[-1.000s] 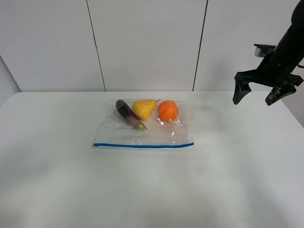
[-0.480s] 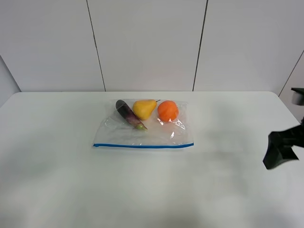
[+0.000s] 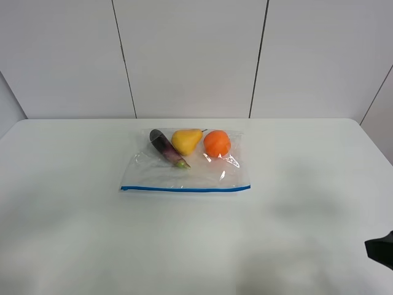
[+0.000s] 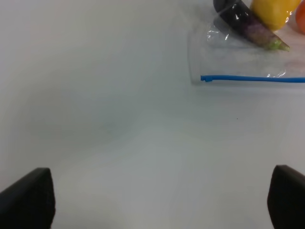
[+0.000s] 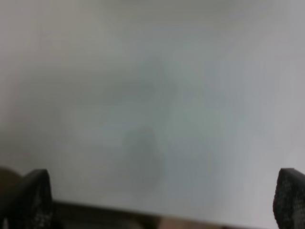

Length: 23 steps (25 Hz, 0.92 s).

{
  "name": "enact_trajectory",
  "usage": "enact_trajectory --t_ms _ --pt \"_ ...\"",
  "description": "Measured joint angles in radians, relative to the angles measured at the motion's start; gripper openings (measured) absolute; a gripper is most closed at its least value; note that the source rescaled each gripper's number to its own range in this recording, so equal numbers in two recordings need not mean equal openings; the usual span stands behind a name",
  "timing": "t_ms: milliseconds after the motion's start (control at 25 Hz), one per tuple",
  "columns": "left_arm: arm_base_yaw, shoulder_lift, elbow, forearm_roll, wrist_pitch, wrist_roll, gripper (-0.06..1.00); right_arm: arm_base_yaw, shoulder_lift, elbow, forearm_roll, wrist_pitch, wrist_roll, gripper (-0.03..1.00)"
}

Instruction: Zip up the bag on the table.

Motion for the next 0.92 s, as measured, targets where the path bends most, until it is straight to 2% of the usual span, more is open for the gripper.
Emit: enact_trajectory --t_ms 240,640,920 --pt "0.0 0.0 0.0 0.0 0.0 0.0 1.0 0.0 -0.253 0.005 -0.006 -0.004 0.002 1.0" --pt "0.0 0.0 0.0 0.0 0.0 0.0 1.0 0.009 -0.491 0.006 -0.025 -0.007 0.018 1.0" --pt "0.0 0.0 0.0 0.0 0.0 0.0 1.0 0.02 -0.508 0.006 -0.032 -0.007 0.019 1.0"
